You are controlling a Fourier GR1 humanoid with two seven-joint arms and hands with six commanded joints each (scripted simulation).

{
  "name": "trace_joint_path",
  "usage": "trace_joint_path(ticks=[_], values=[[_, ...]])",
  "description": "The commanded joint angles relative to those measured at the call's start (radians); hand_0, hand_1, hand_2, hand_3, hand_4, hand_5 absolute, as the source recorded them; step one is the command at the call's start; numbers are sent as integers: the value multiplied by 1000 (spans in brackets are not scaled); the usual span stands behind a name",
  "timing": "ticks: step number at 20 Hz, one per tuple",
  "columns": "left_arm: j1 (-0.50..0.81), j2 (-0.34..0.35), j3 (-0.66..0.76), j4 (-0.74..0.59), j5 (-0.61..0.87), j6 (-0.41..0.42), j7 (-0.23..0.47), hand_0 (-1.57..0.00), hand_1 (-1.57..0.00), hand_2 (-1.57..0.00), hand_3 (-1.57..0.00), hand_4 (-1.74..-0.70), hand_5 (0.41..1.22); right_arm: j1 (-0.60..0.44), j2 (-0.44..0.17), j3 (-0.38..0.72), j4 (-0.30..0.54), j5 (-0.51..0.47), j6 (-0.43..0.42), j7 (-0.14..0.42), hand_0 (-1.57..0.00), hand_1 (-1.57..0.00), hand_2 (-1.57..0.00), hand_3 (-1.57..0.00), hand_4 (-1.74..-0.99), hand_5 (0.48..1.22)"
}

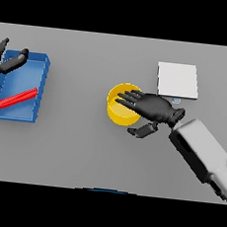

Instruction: Pick up the red beaker and tilt it to pour out 1 green nut into yellow bowl. Pick up the yellow bowl and place it on the metallic measuring scale.

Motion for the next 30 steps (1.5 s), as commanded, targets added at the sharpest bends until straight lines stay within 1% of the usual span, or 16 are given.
trace_joint_path(ticks=[1, 3, 5, 8, 11, 13, 15, 16, 17, 18, 19, 21, 23, 25, 28, 30], values=[[-7, -7, 0, 6, 0, 1, -3, 1, 1, 1, 1, -808, 696, -15, 5, 18, 16, 13, 12, -1, 1, 1, 1, 1, -1161, 658], [-4, -1, 2, 20, -7, -4, -25, 1, 1, 1, 1, -806, 700, -53, 11, 35, 50, 24, 38, 3, 1, 1, 1, 1, -1162, 667], [-4, 9, 3, 6, -4, -10, -23, 1, 1, 1, 1, -805, 702, -80, 26, 63, 87, 42, 64, 12, 1, 1, 1, 1, -1168, 673], [-9, -10, -4, 28, -11, -8, -27, 1, 1, 1, 1, -800, 703, -115, 60, 86, 158, 57, 72, 19, 1, 1, 1, 0, -1181, 674], [-13, 4, -3, 15, -12, -12, -15, 1, 1, 1, 1, -792, 708, -123, 61, 93, 182, 58, 90, 15, 1, 1, 1, -12, -1188, 693], [-11, 4, -5, 14, -11, -16, -18, 1, 1, 1, 1, -789, 713, -123, 66, 95, 200, 61, 83, 11, 1, 1, -9, -41, -1209, 732], [-11, 7, -2, 22, -12, -16, -19, 1, 1, 1, 1, -791, 712, -132, 84, 99, 220, 70, 70, 32, -48, -60, -88, -130, -1261, 809], [-18, 6, -4, 22, -15, -15, -22, 1, 1, 1, 1, -791, 711, -137, 84, 98, 213, 66, 77, 19, -193, -183, -189, -215, -1309, 891], [-22, 5, -3, 26, -15, -20, -27, 1, 1, 1, 1, -789, 710, -138, 77, 99, 214, 67, 76, 4, -455, -407, -349, -322, -1363, 957], [-21, 1, -4, 29, -14, -20, -32, 1, 1, 1, 1, -788, 710, -139, 74, 98, 213, 65, 75, 2, -678, -640, -594, -572, -1435, 1010], [-10, -1, -6, 24, -14, -16, -36, 1, 1, 1, 1, -788, 710, -136, 68, 96, 215, 59, 75, -19, -857, -826, -789, -679, -1492, 1052], [-17, 4, -3, 23, -16, -15, -30, 1, 1, 1, 1, -787, 707, -134, 62, 99, 202, 54, 87, -32, -1114, -1094, -1071, -882, -1578, 1113], [-17, 13, -2, 22, -17, -17, -26, 1, 1, 1, 1, -784, 712, -132, 56, 96, 184, 45, 107, -12, -1278, -1266, -1187, -1027, -1637, 1152], [-18, 8, -6, 20, -20, -15, -21, 1, 1, 1, 1, -784, 710, -133, 44, 95, 179, 35, 124, -15, -1384, -1376, -1287, -1106, -1674, 1177], [-14, 7, 2, 20, -6, -20, -29, 1, 1, 1, 1, -786, 707, -143, 50, 90, 169, 23, 138, 10, -1475, -1471, -1353, -1185, -1707, 1198], [-12, 2, -6, 17, -15, -14, -25, 1, 1, 1, 1, -782, 703, -146, 30, 85, 143, 13, 149, 0, -1510, -1507, -1387, -1195, -1719, 1207]])
